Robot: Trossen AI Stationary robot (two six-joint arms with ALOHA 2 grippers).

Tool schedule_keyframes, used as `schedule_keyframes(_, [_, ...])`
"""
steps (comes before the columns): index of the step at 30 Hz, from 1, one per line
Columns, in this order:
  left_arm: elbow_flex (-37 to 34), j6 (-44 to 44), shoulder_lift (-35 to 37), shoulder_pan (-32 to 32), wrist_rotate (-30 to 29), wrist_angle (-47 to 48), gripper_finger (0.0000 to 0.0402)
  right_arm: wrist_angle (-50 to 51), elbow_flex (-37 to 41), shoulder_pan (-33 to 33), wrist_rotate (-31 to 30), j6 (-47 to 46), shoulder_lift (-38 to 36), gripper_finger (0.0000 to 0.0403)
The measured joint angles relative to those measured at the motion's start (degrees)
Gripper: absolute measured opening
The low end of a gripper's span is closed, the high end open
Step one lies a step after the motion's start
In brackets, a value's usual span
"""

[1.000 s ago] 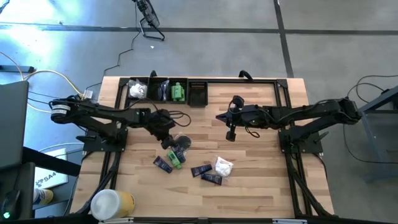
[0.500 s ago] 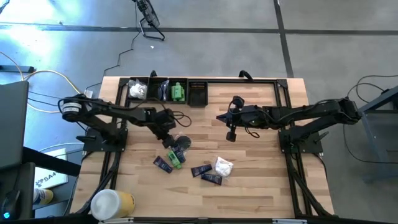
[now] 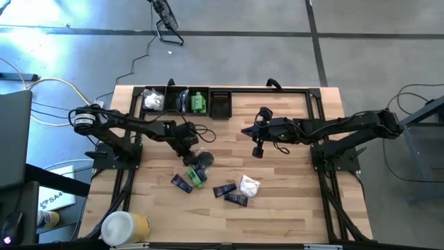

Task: Pick & Place Travel size toiletries
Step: Put the shave cream into the right black bin

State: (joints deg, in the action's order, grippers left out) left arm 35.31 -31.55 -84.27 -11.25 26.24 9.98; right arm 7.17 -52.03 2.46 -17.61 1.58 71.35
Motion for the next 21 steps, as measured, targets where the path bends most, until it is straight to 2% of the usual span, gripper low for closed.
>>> schedule_keyframes(16, [0.00,1.78,0.02,0.00,2.15,-0.17,0.0157,0.01,0.00,-0.01,-0.01,0.02,0.00,0.0011])
schedule_keyframes(21, [0.00,3.22,0.04,0.00,2.46,-2.80,0.0157,-0.02,0.00,0.00,0.00,0.01,0.00,0.0011])
